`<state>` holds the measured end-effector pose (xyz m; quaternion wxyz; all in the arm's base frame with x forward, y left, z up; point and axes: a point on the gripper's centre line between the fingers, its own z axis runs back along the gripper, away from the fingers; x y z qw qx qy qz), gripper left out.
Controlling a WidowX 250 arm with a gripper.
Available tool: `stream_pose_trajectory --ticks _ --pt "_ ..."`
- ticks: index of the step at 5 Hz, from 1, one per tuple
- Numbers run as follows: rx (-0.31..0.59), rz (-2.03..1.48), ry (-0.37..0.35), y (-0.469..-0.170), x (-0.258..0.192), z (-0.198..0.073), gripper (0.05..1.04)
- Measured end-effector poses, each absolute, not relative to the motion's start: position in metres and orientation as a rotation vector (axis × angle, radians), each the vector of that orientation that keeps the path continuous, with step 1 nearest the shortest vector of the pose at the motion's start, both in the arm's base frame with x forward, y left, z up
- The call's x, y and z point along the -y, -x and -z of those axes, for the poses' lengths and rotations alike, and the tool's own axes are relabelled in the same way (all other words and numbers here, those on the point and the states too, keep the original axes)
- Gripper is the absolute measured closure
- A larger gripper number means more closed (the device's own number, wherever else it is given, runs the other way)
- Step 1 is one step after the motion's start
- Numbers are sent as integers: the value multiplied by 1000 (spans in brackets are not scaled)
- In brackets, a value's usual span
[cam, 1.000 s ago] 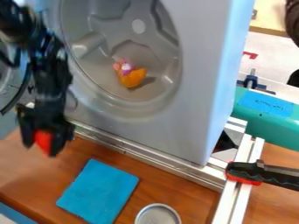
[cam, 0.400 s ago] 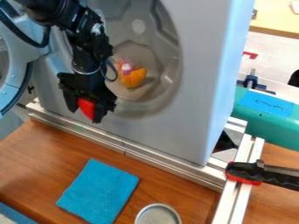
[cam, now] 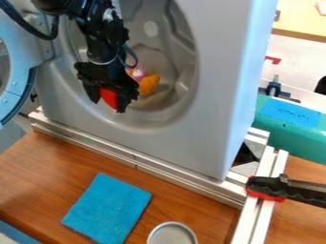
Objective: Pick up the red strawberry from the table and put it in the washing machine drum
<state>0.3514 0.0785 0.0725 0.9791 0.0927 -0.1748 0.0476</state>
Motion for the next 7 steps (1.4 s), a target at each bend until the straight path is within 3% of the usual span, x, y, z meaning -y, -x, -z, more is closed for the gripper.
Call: stream_pose_trajectory --ticks 1,4,5,6,7 --pt "415 -92 -144 -368 -73 -84 266" --pt "326 -106 2 -404 -59 -41 267" --pt "316 -115 16 -403 -58 -38 226" --pt "314 -140 26 -399 -59 -40 89" --pt "252 -210 6 -381 -61 -42 84"
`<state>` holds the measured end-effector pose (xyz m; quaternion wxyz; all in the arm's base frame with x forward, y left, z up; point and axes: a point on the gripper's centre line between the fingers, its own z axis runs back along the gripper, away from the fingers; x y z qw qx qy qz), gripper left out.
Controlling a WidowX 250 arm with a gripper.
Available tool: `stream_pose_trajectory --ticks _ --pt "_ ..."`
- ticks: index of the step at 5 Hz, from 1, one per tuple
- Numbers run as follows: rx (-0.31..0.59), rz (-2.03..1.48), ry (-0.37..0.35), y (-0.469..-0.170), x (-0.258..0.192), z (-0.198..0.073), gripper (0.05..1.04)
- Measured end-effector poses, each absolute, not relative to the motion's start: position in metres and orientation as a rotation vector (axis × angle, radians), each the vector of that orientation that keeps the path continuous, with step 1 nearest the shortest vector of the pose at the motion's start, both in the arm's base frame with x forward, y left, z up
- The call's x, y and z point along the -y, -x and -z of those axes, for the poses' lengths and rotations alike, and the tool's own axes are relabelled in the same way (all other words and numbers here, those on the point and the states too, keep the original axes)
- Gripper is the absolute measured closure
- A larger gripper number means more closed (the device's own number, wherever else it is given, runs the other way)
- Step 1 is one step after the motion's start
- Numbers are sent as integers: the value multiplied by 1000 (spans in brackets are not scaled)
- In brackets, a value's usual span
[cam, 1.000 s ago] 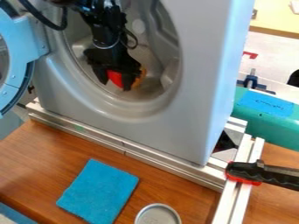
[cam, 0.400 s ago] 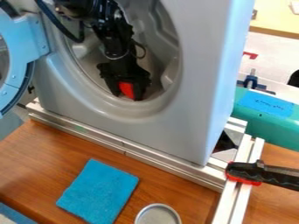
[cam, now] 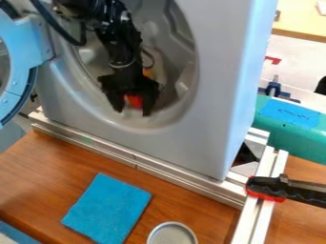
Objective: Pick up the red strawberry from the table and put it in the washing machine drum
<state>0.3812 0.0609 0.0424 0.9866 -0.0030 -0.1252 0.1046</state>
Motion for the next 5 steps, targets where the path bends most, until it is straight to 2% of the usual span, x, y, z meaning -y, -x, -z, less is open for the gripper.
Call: stream_pose_trajectory --ticks 1,2,3,4,5 --pt "251 -230 19 -379 -60 -48 84" --pt "221 -242 -12 -366 -63 -62 84" --pt "42 -261 -131 -322 -75 -62 84" --pt "-174 -237 -225 -277 -69 -53 84" --pt "-349 -142 -230 -228 -44 -31 84"
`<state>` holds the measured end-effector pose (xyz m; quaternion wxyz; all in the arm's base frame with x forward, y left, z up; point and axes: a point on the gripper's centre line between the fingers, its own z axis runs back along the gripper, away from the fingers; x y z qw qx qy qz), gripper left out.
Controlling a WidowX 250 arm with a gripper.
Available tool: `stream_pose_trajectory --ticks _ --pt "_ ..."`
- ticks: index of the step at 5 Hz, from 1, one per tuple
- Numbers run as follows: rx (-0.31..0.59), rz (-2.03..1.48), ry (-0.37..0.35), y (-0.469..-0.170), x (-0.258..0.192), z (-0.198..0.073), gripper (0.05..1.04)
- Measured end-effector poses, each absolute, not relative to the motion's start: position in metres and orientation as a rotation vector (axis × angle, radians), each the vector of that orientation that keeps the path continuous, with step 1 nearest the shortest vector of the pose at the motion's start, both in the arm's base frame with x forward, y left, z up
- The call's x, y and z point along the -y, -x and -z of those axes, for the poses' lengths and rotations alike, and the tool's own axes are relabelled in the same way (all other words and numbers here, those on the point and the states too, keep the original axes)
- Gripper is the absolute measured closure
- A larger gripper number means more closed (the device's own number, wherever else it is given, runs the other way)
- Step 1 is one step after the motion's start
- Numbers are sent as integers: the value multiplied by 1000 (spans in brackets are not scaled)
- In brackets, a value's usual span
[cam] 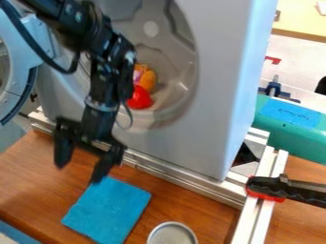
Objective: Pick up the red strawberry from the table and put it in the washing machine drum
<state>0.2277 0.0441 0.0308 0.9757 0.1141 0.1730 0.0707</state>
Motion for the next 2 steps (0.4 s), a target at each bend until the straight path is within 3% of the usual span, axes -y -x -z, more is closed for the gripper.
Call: stream_pose_trajectory --ticks 1,2 --pt "-352 -75 -213 -204 -27 -22 84" --pt "-278 -55 -228 -206 -26 -19 84"
